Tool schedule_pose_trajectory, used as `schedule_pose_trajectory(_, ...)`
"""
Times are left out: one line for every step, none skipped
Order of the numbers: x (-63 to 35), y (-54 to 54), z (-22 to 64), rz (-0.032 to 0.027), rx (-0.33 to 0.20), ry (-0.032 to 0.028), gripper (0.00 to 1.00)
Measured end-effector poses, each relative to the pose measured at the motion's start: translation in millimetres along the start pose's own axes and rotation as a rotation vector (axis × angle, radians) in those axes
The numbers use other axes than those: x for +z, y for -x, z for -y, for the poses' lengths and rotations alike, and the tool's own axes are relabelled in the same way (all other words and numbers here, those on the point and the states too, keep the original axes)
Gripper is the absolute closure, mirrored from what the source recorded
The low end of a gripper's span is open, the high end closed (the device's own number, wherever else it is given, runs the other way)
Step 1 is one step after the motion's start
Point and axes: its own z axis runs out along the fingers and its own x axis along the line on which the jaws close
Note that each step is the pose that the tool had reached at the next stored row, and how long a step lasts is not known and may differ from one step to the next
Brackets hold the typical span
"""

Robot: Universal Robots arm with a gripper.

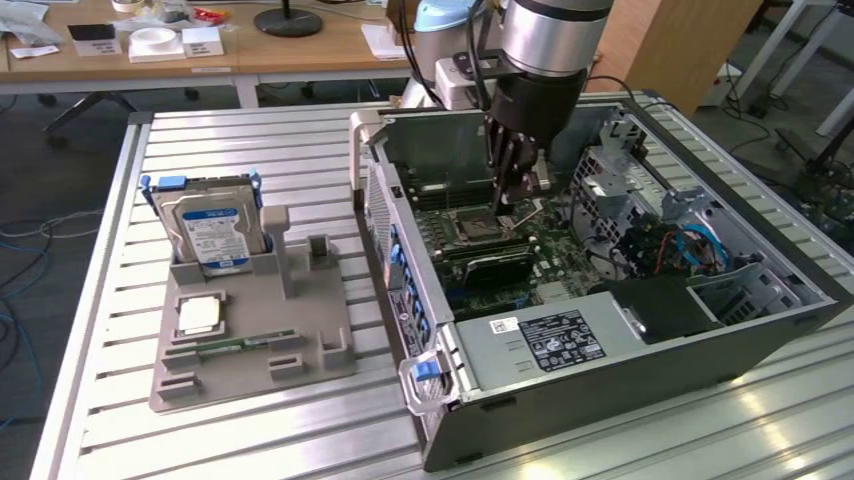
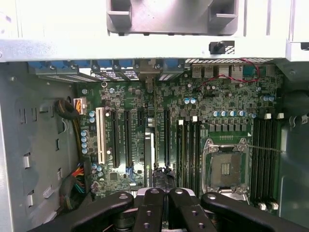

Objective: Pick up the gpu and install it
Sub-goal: 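Press down on the gpu until it lock into place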

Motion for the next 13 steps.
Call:
schedule_pose_trajectory(-0.1, 0.0, 0.0, -0.0001, 0.0, 0.0004, 0.89)
schedule_pose_trajectory(-0.3, 0.0, 0.1, -0.0001, 0.0, 0.002, 0.89)
schedule_pose_trajectory(-0.4, 0.0, 0.3, -0.0001, 0.0, 0.0036, 0.89)
schedule_pose_trajectory(-0.5, 0.0, 0.4, -0.0002, 0.0, 0.0047, 0.89)
schedule_pose_trajectory(-0.5, 0.0, 0.5, -0.0002, 0.0, 0.005, 0.89)
schedule_pose_trajectory(-0.5, 0.0, 0.5, -0.0002, 0.0, 0.005, 0.89)
schedule_pose_trajectory(-0.5, 0.0, 0.6, -0.0002, 0.0, 0.0051, 0.89)
schedule_pose_trajectory(-0.6, 0.0, 0.5, -0.0003, 0.0, 0.0051, 0.89)
schedule_pose_trajectory(-0.5, 0.0, 0.5, -0.0002, 0.0, 0.0051, 0.89)
schedule_pose_trajectory(-0.5, 0.0, 0.5, -0.0002, 0.0, 0.0051, 0.89)
schedule_pose_trajectory(-0.5, 0.0, 0.5, -0.0002, 0.0, 0.0051, 0.89)
schedule_pose_trajectory(-0.5, 0.0, 0.6, -0.0002, 0.0, 0.0051, 0.89)
schedule_pose_trajectory(-0.5, 0.0, 0.5, -0.0002, 0.0, 0.0051, 0.89)
